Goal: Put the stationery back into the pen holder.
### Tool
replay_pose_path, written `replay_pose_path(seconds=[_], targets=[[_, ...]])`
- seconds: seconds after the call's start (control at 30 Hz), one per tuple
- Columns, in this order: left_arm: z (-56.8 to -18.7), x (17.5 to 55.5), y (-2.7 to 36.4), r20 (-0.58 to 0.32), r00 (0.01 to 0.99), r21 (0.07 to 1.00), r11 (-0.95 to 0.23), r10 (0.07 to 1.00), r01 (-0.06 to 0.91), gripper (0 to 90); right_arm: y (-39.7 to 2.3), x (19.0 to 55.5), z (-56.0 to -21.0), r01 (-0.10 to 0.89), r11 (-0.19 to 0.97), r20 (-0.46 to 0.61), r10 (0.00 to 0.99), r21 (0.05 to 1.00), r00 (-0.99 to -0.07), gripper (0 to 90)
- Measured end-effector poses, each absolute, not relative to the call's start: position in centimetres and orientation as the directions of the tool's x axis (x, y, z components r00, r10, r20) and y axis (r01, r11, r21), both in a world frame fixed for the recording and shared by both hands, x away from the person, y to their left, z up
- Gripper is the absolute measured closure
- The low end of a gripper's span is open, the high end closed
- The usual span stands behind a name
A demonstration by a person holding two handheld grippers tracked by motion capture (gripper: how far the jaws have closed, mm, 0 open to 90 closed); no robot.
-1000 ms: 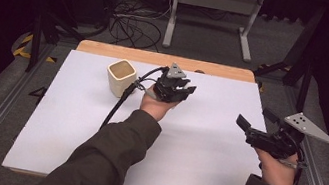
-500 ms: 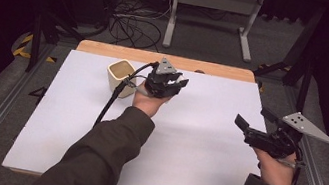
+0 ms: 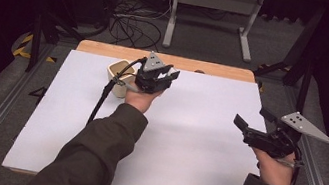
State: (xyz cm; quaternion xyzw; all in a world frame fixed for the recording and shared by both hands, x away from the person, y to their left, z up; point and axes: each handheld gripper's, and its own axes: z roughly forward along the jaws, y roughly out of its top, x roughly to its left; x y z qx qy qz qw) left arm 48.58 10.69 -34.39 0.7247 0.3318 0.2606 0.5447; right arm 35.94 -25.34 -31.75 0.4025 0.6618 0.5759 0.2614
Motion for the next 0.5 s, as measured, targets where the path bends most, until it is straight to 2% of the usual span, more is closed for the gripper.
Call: replay_pose_path(seconds=[0.5], targets=[[-34.4,48.9,13.6,0.040,0.591,0.970,-0.174,0.805,0.170,65.2,-25.3,36.0,-31.8,0.232,0.014,0.116,0.835,0.973,-0.538,3.2]])
